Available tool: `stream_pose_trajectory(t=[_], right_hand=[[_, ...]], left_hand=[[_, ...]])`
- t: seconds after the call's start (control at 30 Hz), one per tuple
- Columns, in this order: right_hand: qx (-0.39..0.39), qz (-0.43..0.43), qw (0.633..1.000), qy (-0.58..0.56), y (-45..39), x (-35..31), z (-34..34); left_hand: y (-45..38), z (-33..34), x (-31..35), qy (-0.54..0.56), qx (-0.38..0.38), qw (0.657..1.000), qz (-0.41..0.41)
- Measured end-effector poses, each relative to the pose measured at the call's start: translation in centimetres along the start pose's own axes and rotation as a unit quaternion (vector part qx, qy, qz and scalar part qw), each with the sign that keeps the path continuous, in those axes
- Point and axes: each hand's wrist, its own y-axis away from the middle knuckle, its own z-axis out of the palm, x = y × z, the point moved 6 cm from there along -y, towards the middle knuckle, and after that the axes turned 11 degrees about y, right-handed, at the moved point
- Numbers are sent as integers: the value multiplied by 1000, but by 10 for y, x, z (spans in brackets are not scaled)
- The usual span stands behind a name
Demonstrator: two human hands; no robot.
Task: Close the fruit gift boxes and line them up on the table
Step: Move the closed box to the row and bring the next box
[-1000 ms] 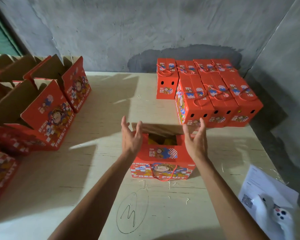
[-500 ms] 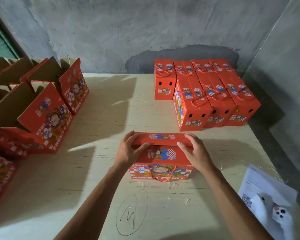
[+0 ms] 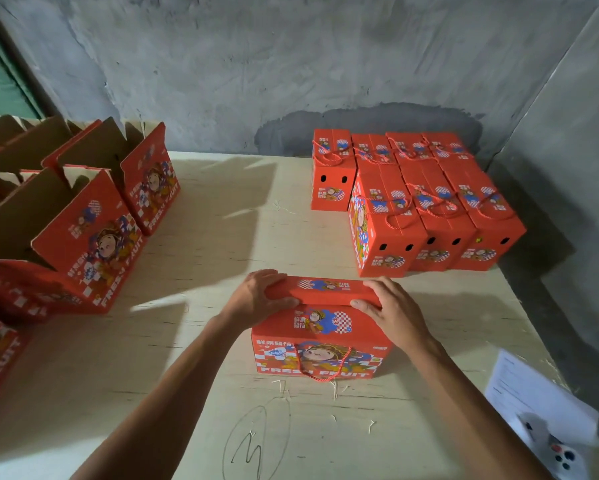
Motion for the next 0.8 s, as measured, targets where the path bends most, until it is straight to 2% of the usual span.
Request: stream_pose_trajectory(t=[0.23,0.4,0.53,0.63,0.8], right_hand=[[-24,0,1000,9,-8,0,3],[-13,9,1000,-9,-9,-2,8],[-12,-30,999,-1,-12,-5,8],[-27,-29,999,11,-5,-6,11],[28,-37,998,41,8,-8,3]], left_hand=[[-7,4,0,8,-4,1000,-3],[-7,10,3,-43,4,998,43],[-4,12,10,-60,-16,995,83],[2,13,9,-71,-33,989,125],[16,14,8,-62,-28,987,146]])
